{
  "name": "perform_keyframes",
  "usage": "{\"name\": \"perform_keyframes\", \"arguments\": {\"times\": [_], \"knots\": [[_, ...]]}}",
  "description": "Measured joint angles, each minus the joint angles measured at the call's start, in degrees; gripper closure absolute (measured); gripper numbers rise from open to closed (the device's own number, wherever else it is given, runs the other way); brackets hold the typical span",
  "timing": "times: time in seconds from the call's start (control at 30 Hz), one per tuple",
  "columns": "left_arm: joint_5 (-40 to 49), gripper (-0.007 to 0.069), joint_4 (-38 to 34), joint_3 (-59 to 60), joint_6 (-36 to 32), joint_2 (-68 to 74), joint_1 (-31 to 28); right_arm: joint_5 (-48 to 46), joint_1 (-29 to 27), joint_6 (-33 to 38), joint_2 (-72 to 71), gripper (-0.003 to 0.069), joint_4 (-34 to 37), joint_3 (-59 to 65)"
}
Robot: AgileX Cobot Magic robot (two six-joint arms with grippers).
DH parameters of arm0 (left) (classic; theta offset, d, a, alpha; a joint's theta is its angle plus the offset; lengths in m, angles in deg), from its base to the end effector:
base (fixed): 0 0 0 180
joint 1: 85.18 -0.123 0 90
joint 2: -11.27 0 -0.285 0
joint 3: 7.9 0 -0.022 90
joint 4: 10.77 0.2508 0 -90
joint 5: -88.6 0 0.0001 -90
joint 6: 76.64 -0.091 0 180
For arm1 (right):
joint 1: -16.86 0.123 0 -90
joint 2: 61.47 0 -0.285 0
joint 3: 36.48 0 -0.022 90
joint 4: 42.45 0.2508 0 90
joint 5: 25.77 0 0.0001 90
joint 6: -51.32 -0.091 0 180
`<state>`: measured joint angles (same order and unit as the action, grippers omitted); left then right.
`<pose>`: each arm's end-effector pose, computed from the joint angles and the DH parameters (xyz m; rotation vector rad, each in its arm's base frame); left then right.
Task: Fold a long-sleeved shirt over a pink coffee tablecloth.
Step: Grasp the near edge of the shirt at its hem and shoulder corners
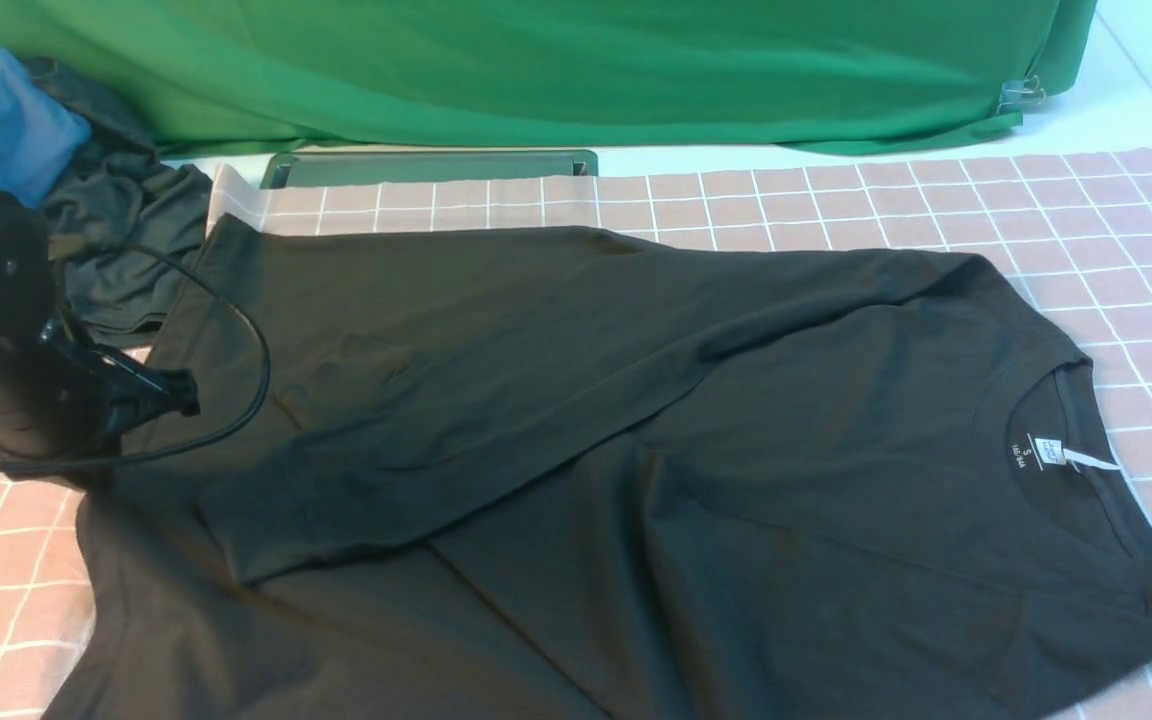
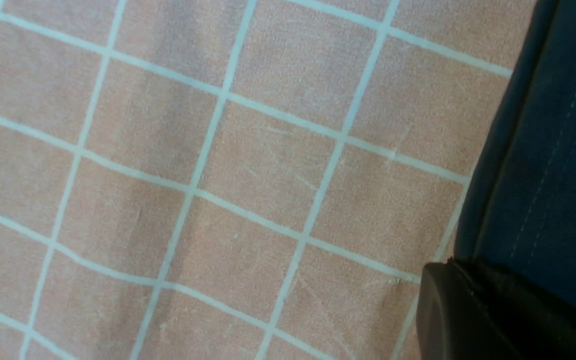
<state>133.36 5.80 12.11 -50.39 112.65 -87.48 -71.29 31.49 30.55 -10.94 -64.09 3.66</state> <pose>0.3039 0.0305 0.2044 -0.4496 2.8139 0.2480 0.1346 0.0104 0.3009 -0.0585 2.3099 -0.1358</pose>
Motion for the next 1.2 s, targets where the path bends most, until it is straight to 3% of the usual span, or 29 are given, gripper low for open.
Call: {"name": "perform_keyframes", "arguments": {"times": [0.27, 0.43, 0.6, 0.9, 1.07, 1.17, 1.2], "knots": [[3.7, 0.0501, -0.8, 0.0, -0.2, -6.5, 0.0, 0.0, 0.0, 8.7, 1.0, 0.0465, 13.2, 0.0], [3.9, 0.0498, -9.6, 0.0, -4.2, -15.0, 0.0, -0.3, 0.0, 12.5, 6.9, 0.0506, 17.7, 0.0], [12.0, 0.0498, -16.2, 1.2, -8.7, -19.7, 0.0, -0.7, 0.0, 17.1, 14.3, 0.0531, 20.6, 0.0], [19.5, 0.0491, -14.2, 15.6, -8.8, -25.8, 0.0, 1.5, 0.0, 25.6, 19.2, 0.0533, 27.4, 0.0], [16.7, 0.0405, -12.2, 23.7, -8.0, -26.6, 0.0, 2.6, 0.0, 26.2, 19.3, 0.0533, 27.7, 0.0], [14.7, 0.0314, -9.7, 25.9, -5.6, -26.6, 0.0, 2.6, 0.0, 26.8, 19.3, 0.0533, 27.7, 0.0], [14.1, 0.0242, -8.1, 26.6, -4.0, -26.6, 0.0, 2.6, 0.0, 27.0, 19.3, 0.0533, 27.7, 0.0]]}}
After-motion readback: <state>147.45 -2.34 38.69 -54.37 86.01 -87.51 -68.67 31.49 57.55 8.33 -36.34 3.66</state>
